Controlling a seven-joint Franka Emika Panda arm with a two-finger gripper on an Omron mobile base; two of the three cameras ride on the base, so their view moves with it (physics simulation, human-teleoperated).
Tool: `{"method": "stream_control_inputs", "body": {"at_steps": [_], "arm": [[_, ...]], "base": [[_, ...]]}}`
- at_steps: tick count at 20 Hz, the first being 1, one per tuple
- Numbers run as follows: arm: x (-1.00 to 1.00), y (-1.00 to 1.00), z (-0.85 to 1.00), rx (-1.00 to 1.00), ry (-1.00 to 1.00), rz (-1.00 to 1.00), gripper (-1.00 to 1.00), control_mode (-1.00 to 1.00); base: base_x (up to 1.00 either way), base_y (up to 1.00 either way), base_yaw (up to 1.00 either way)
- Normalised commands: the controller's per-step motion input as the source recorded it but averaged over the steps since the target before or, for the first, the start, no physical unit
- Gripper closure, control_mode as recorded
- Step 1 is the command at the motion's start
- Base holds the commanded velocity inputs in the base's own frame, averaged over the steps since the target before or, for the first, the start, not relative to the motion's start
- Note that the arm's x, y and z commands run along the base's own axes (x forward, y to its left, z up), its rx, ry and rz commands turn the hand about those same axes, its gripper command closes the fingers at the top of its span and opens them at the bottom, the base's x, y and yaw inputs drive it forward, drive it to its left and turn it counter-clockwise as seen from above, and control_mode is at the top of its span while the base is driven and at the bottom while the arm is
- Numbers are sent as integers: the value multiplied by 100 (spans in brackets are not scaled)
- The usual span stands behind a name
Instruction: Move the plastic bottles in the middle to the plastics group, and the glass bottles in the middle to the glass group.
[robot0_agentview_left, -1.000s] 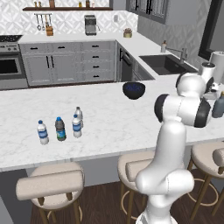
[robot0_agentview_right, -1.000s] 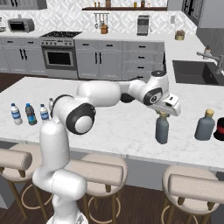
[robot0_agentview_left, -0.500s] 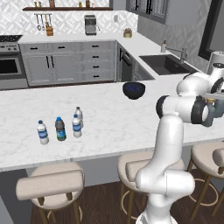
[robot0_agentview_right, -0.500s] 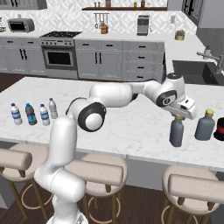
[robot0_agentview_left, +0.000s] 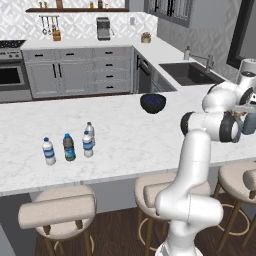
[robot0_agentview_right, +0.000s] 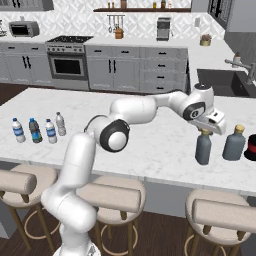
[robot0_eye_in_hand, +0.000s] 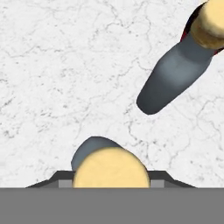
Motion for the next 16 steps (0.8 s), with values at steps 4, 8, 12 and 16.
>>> {"method": "stream_control_inputs", "body": {"at_steps": [4, 8, 12, 16], "arm": [[34, -21, 0, 0, -6, 0, 100, -100], [7, -35, 0, 0, -2, 0, 100, -100], [0, -42, 0, 0, 0, 0, 100, -100], [0, -24, -7, 0, 0, 0, 100, -100]], "base": [[0, 0, 0], [0, 0, 0], [0, 0, 0], [0, 0, 0]]}}
